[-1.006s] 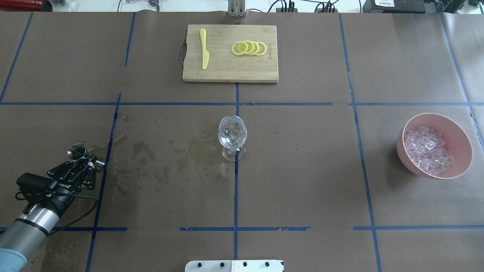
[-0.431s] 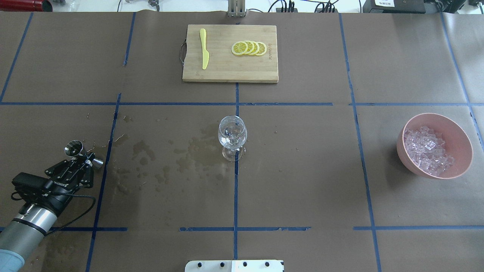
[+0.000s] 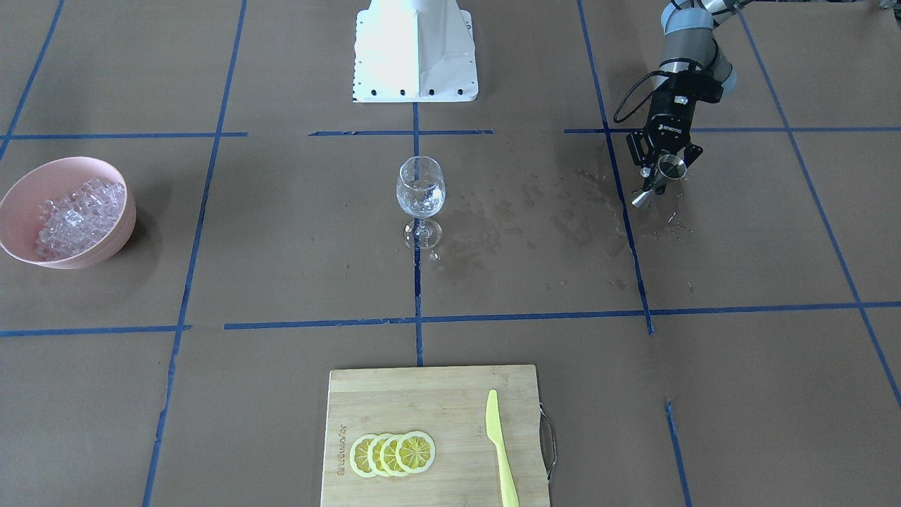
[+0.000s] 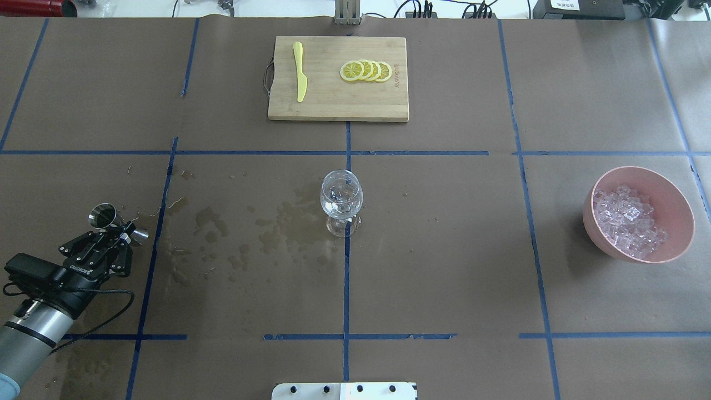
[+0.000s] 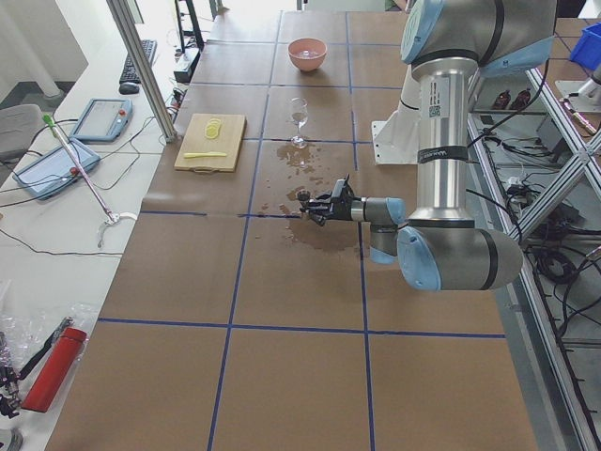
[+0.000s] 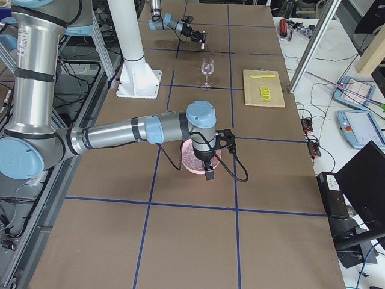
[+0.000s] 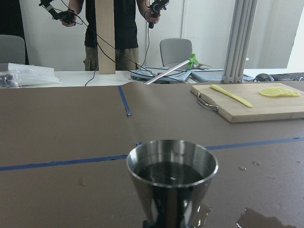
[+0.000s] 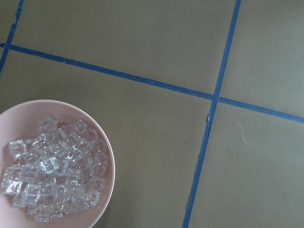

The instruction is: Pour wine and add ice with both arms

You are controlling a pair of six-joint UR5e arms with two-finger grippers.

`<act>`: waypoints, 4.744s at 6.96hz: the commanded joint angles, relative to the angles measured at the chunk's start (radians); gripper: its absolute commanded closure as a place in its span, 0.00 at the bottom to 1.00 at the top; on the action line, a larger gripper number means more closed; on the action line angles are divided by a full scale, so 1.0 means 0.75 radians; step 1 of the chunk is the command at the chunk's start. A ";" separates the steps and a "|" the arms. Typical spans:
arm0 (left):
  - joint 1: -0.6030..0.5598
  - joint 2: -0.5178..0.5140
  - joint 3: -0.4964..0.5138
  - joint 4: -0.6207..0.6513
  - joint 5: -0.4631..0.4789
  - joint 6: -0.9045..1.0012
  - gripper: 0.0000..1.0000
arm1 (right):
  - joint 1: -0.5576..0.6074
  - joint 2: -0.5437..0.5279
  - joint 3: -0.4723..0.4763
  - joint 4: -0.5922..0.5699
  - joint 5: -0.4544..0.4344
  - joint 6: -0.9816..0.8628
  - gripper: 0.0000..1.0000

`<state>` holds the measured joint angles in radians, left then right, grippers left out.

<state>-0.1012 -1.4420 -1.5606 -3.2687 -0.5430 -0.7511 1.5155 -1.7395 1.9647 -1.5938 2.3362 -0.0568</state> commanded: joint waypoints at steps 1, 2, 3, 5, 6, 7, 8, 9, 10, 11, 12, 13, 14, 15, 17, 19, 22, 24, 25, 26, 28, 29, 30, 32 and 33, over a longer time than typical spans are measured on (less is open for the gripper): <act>0.000 -0.014 -0.080 -0.167 -0.012 0.545 1.00 | 0.000 -0.002 0.000 0.000 0.000 0.000 0.00; 0.000 -0.014 -0.188 -0.184 -0.067 0.693 1.00 | 0.000 -0.002 0.000 0.000 0.000 0.000 0.00; 0.000 -0.016 -0.256 -0.168 -0.217 0.705 1.00 | 0.000 -0.002 -0.002 0.000 -0.002 0.000 0.00; -0.028 -0.028 -0.428 0.031 -0.551 0.701 1.00 | 0.000 -0.002 -0.002 0.000 -0.002 0.002 0.00; -0.116 -0.071 -0.443 0.113 -0.728 0.697 1.00 | 0.000 -0.002 -0.002 0.000 -0.004 0.002 0.00; -0.236 -0.140 -0.467 0.270 -0.955 0.691 1.00 | 0.000 -0.002 -0.008 0.000 -0.004 0.000 0.00; -0.306 -0.173 -0.478 0.339 -1.071 0.689 1.00 | 0.000 -0.002 -0.008 0.000 -0.004 0.002 0.00; -0.386 -0.253 -0.478 0.479 -1.197 0.687 1.00 | 0.000 -0.002 -0.010 0.000 -0.004 0.002 0.00; -0.447 -0.318 -0.482 0.608 -1.300 0.687 1.00 | 0.000 -0.002 -0.010 0.000 -0.004 0.002 0.00; -0.490 -0.394 -0.484 0.765 -1.386 0.670 1.00 | 0.000 -0.002 -0.010 0.000 -0.004 0.002 0.00; -0.521 -0.476 -0.490 0.915 -1.484 0.634 1.00 | 0.000 -0.002 -0.012 0.000 -0.004 0.002 0.00; -0.550 -0.553 -0.494 1.054 -1.560 0.577 1.00 | 0.000 -0.002 -0.012 0.000 -0.006 0.002 0.00; -0.552 -0.623 -0.519 1.213 -1.575 0.560 1.00 | 0.002 -0.002 -0.020 0.000 -0.004 0.002 0.00; -0.552 -0.672 -0.553 1.356 -1.575 0.558 1.00 | 0.002 -0.002 -0.020 0.000 -0.004 0.002 0.00; -0.554 -0.750 -0.619 1.635 -1.575 0.558 1.00 | 0.002 -0.002 -0.020 0.000 -0.004 0.002 0.00; -0.548 -0.846 -0.627 1.885 -1.573 0.558 1.00 | 0.002 -0.002 -0.022 0.000 -0.004 0.002 0.00; -0.544 -0.887 -0.625 2.048 -1.565 0.560 1.00 | 0.002 -0.002 -0.034 0.000 -0.004 0.002 0.00; -0.536 -0.936 -0.625 2.159 -1.561 0.562 1.00 | 0.002 -0.002 -0.034 0.000 -0.002 0.002 0.00; -0.532 -0.951 -0.625 2.200 -1.561 0.564 1.00 | 0.002 -0.002 -0.034 0.000 -0.002 0.002 0.00; -0.514 -0.967 -0.625 2.249 -1.561 0.572 1.00 | 0.002 -0.002 -0.034 0.000 -0.002 0.002 0.00; -0.477 -1.030 -0.623 2.378 -1.559 0.576 1.00 | 0.002 -0.002 -0.034 0.000 -0.002 0.002 0.00; -0.466 -1.033 -0.623 2.391 -1.559 0.576 1.00 | 0.002 -0.002 -0.034 0.000 -0.002 0.002 0.00; -0.464 -1.033 -0.623 2.403 -1.559 0.576 1.00 | 0.002 -0.002 -0.034 0.000 -0.002 0.002 0.00; -0.464 -1.035 -0.621 2.440 -1.559 0.578 1.00 | 0.002 -0.004 -0.034 0.000 -0.002 0.002 0.00; -0.464 -1.075 -0.619 2.509 -1.559 0.578 1.00 | 0.002 -0.004 -0.034 0.000 -0.002 0.002 0.00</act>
<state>-0.4498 -2.2256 -2.0267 -1.4313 -1.7119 -0.3181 1.5171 -1.7424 1.9390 -1.5938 2.3347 -0.0552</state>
